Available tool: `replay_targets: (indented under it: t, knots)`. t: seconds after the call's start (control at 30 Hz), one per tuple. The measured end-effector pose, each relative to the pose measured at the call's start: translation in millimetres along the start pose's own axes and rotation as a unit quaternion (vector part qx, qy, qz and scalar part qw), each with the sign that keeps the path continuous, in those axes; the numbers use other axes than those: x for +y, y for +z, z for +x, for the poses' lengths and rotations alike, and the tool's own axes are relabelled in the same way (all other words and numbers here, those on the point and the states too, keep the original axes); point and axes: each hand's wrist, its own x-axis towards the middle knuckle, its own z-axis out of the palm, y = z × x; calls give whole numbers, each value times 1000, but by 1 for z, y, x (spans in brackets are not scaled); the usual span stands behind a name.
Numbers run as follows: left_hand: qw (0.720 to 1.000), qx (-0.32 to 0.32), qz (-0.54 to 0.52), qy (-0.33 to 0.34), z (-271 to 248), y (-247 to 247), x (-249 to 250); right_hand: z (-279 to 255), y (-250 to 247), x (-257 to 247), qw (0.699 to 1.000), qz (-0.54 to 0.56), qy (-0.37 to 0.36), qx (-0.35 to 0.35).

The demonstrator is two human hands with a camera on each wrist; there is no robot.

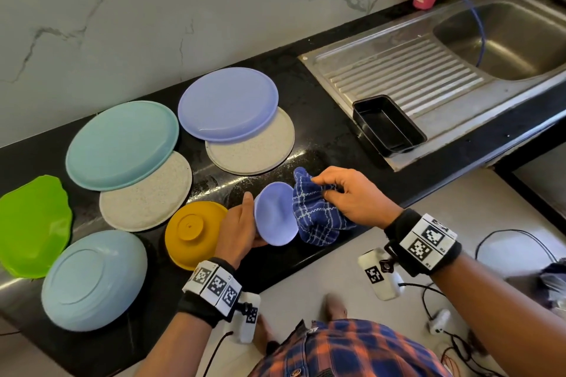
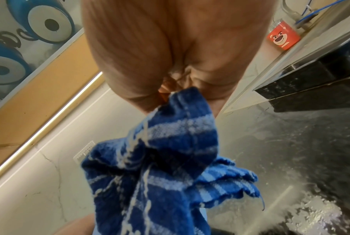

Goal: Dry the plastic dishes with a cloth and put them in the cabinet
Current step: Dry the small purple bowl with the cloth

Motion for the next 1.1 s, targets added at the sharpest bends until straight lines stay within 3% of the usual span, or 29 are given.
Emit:
replay_targets:
  t: [0.27,0.43,0.57,0.73,0.9,1.1]
  knots:
    - [987,78,130,59,-4,-15,-9,0,-8,6,1000,-2,8,13]
    - [939,57,308,143,-4,-26,-19,5,-14,5,1000,1,0,25]
    - [938,-9,274,212,-6,-27,-24,14,-11,-4,1000,-3,-14,28]
    - [951,-61,236,191,-1,-23,-32,26,18,-26,997,-75,-28,8]
    - [950,-60,204,228,3,-16,-39,32,62,-48,956,-270,-35,-114]
    - [962,-54,164,211,7,-18,-43,31,87,-42,932,-335,-25,-138]
